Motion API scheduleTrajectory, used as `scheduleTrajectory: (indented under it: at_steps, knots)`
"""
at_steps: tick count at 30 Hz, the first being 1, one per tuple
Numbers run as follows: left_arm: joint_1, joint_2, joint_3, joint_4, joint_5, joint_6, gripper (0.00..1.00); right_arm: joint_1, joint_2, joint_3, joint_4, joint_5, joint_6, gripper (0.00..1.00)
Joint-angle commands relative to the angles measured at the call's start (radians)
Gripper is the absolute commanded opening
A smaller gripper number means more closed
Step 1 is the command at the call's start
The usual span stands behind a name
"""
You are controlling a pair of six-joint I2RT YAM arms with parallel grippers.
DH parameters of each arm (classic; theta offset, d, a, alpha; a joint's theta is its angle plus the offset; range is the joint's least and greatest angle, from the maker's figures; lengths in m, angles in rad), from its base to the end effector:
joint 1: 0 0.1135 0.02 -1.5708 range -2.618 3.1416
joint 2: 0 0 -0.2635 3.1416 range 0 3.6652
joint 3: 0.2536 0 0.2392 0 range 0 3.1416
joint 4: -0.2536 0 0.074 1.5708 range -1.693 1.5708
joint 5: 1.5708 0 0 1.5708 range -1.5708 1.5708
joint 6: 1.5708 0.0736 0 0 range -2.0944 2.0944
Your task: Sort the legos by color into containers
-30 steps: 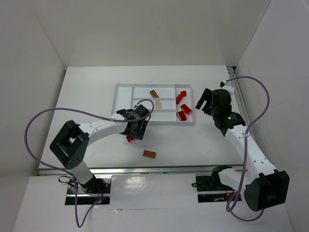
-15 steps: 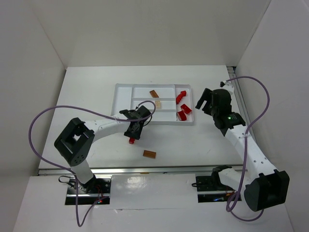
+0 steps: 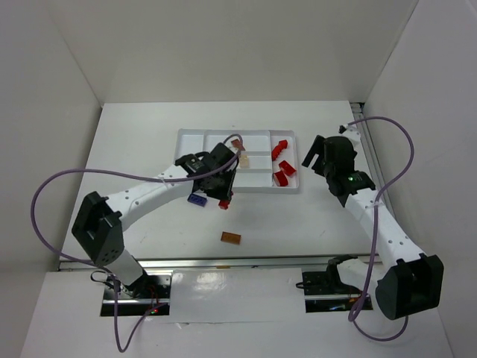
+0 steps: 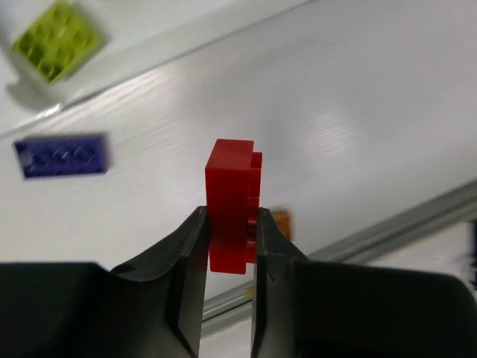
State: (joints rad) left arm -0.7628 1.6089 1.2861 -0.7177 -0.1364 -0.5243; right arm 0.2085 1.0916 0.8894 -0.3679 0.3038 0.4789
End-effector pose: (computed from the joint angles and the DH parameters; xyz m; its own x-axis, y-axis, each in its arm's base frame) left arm 0.2549 -0.2297 0.2335 -0.8576 0.1337 -0.4966 0.2374 0.9595 -0.1517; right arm 0.2578 0.0320 0.2818 -0.4461 0.3551 -0.8215 0.2867 0.9263 0.2446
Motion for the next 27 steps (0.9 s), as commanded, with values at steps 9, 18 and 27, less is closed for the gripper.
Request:
scheduleTrajectory:
  at_steps: [9, 18, 27]
  knots:
    - [0.026, 0.336, 0.601, 0.155, 0.303, 0.027, 0.0, -0.004, -0.102, -0.063, -0.048, 0.19, 0.122, 0.87]
    - [0.056, 0.623, 0.893, 0.228, 0.399, 0.027, 0.02, -0.014, -0.182, -0.084, -0.072, 0.204, 0.122, 0.87]
    - [0.085, 0.816, 1.038, 0.36, 0.4, 0.009, 0.07, -0.014, -0.196, -0.072, -0.111, 0.233, 0.098, 0.87]
